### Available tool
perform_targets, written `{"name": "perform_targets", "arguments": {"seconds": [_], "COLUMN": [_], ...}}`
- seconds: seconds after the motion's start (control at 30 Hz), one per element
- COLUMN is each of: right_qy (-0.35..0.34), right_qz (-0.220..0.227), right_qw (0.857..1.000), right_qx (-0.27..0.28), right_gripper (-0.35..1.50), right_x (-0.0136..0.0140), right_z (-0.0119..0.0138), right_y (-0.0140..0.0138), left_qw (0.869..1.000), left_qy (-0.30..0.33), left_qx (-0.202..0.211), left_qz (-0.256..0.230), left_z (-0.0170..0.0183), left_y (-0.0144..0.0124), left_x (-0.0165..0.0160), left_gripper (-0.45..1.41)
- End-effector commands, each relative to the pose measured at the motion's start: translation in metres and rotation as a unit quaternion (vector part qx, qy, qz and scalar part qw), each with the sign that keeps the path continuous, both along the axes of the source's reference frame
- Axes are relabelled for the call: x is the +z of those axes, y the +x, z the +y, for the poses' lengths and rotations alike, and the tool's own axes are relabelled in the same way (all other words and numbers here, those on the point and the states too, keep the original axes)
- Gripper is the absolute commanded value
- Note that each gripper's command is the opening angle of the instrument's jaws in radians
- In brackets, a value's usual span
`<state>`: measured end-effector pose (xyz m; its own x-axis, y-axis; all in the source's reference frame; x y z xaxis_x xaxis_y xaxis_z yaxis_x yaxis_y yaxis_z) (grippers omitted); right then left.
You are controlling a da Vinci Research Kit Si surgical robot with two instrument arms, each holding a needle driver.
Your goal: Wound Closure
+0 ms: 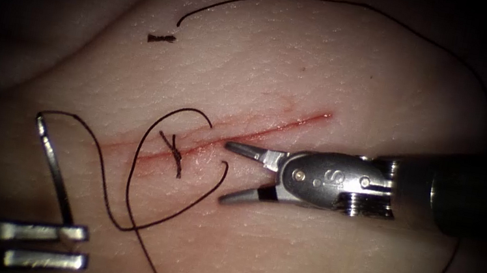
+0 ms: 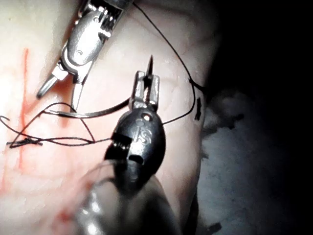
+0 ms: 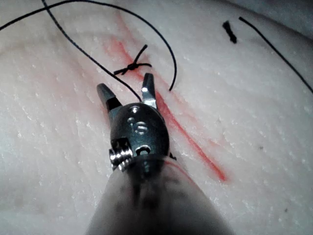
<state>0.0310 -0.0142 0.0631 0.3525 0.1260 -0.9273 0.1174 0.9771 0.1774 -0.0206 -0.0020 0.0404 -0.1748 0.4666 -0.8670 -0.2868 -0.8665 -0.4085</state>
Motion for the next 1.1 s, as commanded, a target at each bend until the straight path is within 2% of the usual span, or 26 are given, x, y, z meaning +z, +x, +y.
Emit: {"name": "perform_targets", "arguments": {"seconds": [0.03,0.2,0.27,0.33,0.7,0.87,1.1], "right_qy": [-0.005,-0.027,-0.038,-0.044,-0.049,-0.049,-0.043], "right_qz": [0.002,0.016,0.020,0.027,0.020,0.024,0.031], "right_qw": [1.000,0.999,0.999,0.998,0.998,0.998,0.997], "right_qx": [-0.003,-0.018,-0.023,-0.034,-0.037,-0.042,-0.049], "right_gripper": [1.13,0.93,0.49,-0.35,-0.35,-0.35,-0.35], "right_x": [0.0012,0.0022,0.0020,0.0017,-0.0010,-0.0042,-0.0102], "right_z": [-0.0006,-0.0011,-0.0014,-0.0017,-0.0017,-0.0034,-0.0070], "right_y": [0.0010,0.0023,0.0024,0.0021,0.0000,-0.0003,-0.0011], "left_qw": [1.000,1.000,1.000,1.000,1.000,1.000,1.000], "left_qy": [0.001,-0.002,-0.005,-0.005,-0.004,-0.005,-0.005], "left_qx": [0.001,-0.004,-0.003,-0.003,-0.006,-0.008,-0.012], "left_qz": [0.000,-0.001,0.000,0.000,0.005,0.005,0.006], "left_z": [-0.0007,-0.0005,-0.0005,-0.0005,-0.0006,-0.0007,-0.0009], "left_y": [-0.0004,-0.0004,-0.0004,-0.0004,-0.0001,-0.0001,-0.0002], "left_x": [0.0004,0.0004,0.0004,0.0004,0.0004,0.0001,-0.0002], "left_gripper": [-0.45,-0.45,-0.45,-0.45,-0.45,-0.45,-0.45]}}
